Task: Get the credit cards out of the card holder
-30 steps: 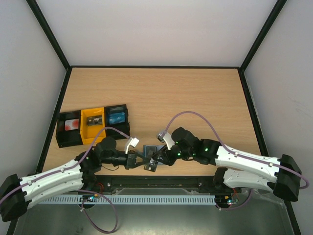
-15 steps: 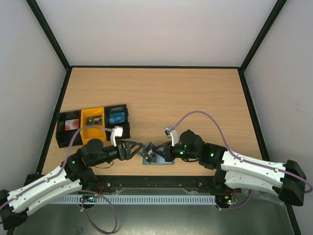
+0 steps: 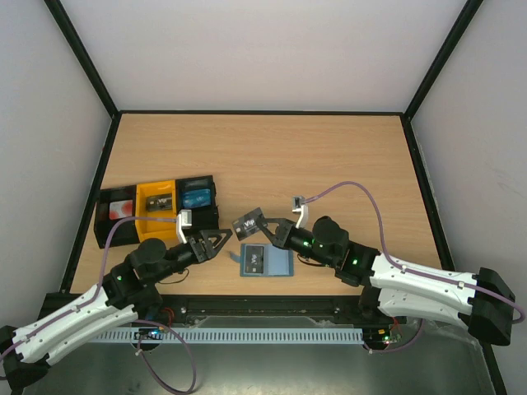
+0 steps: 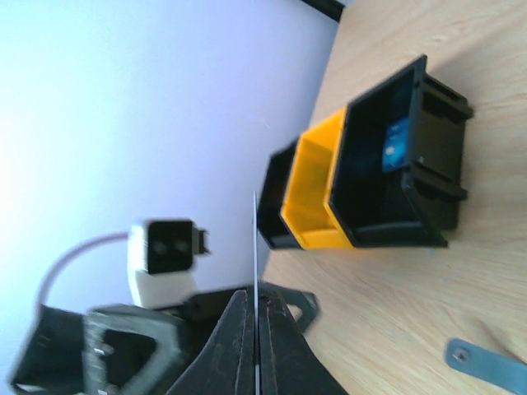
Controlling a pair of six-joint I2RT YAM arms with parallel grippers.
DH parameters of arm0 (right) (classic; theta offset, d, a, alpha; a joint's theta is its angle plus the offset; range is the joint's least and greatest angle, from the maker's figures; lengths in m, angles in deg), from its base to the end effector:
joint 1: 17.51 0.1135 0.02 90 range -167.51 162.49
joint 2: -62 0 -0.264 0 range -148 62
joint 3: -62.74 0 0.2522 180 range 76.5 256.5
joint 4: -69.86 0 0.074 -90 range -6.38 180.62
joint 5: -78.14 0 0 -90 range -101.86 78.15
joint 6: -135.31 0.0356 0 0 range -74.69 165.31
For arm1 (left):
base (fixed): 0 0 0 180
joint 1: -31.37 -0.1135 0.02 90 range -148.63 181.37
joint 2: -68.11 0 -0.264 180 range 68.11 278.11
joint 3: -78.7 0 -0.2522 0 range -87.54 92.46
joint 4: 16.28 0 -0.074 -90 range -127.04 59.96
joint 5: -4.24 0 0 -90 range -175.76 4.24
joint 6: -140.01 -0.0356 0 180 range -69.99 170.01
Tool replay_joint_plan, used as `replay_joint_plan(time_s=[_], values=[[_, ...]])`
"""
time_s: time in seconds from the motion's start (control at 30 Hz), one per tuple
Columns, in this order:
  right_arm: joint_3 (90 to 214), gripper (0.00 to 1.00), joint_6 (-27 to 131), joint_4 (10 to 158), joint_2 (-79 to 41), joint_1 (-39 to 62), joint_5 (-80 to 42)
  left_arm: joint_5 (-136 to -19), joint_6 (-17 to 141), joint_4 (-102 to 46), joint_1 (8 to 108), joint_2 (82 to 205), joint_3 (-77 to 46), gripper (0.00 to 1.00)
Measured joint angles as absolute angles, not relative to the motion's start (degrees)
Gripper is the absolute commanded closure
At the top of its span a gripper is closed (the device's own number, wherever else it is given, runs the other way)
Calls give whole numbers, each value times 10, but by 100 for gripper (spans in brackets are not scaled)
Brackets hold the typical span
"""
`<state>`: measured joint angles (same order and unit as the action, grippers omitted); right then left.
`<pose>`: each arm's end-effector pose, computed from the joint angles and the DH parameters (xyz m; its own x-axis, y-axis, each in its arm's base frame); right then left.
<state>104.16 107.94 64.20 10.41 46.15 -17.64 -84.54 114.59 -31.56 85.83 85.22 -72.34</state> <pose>0.0914 0.1927 0.2672 -0.8474 0.2797 -0.4513 -0.3994 0.2242 0.8889 0.0714 -0.1013 0.2364 -0.7609 -0.4884 -0.4273 0.3231 0.2860 -0.9021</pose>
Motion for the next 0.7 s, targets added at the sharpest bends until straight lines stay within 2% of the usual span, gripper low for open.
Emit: replay_joint_plan(time_s=[0.1,0.23,0.53,0.6,0.7], values=[[1037,98,1107,604,104,461,-156,-845,1181,-254,858,855,-764,10],[1037,98,1137,566,98,461,-138,-845,1202,-186,858,875,-786,25],[1020,98,1183,520,79,461,-114,-833,1217,-40,858,956,-786,27],[1016,98,1191,518,79,461,-109,-829,1219,-18,858,970,-786,34],[1013,98,1195,512,79,461,-105,-828,1223,3,858,983,-786,49]])
